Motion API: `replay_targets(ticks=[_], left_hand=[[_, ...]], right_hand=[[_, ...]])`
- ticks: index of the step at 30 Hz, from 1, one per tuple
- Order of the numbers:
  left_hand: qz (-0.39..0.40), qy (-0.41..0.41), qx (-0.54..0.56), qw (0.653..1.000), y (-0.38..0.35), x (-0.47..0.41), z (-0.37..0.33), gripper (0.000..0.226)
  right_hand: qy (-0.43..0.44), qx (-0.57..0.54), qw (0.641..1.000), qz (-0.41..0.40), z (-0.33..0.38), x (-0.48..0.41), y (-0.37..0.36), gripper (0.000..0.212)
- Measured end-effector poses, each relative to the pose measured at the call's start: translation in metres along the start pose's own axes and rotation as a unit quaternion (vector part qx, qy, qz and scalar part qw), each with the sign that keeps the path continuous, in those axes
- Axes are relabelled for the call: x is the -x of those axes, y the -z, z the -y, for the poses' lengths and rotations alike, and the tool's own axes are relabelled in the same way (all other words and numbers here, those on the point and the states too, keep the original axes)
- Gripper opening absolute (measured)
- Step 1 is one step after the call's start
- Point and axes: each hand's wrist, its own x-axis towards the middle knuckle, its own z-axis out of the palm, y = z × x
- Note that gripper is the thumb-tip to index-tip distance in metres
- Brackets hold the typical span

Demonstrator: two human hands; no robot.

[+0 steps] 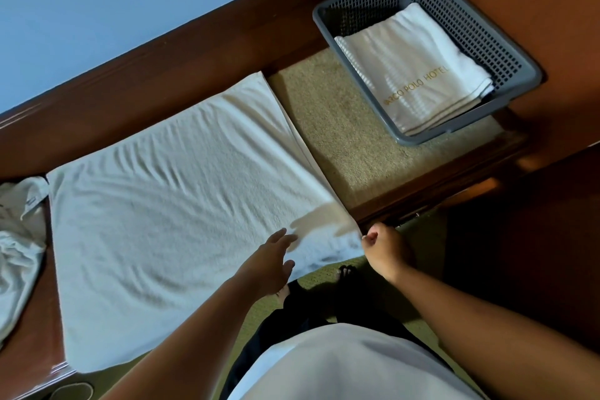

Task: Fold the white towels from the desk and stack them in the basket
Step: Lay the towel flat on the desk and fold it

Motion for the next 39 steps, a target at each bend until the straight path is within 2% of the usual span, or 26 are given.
replay_targets(ticks=[7, 10, 19, 22, 25, 30, 33, 39], left_hand=[[-0.012, 0.015, 0.015, 1.0, 0.013, -0.002, 0.015, 0.059], [-0.023, 0.023, 0.029, 0.999, 0.022, -0.003, 0.027, 0.059], [-0.072, 0.072, 0.063, 0.993, 0.055, -0.019, 0.077, 0.059], [-0.089, 0.087, 0.071, 0.99, 0.069, -0.035, 0.098, 0.059], [-0.108, 0.099, 0.067, 0.987, 0.09, -0.059, 0.116, 0.06], [-0.181, 0.102, 0.051, 0.977, 0.143, -0.112, 0.147, 0.063], [-0.213, 0.115, 0.046, 0.969, 0.175, -0.152, 0.171, 0.063], [-0.259, 0.126, 0.023, 0.957, 0.202, -0.198, 0.187, 0.054]], right_hand=[[0.12, -0.03, 0.991, -0.059, 0.05, -0.023, 0.006, 0.014], [0.153, -0.005, 0.987, -0.045, 0.073, -0.038, 0.004, 0.009], [0.159, 0.04, 0.986, -0.02, 0.157, -0.106, -0.005, 0.021], [0.114, 0.037, 0.993, -0.012, 0.206, -0.136, -0.005, 0.028], [0.117, 0.038, 0.992, -0.024, 0.256, -0.175, -0.01, 0.032], [0.104, 0.055, 0.993, -0.027, 0.341, -0.255, -0.016, 0.041], [0.107, 0.081, 0.991, 0.009, 0.387, -0.315, -0.018, 0.033], [0.12, 0.02, 0.991, -0.062, 0.388, -0.352, -0.031, 0.03]])
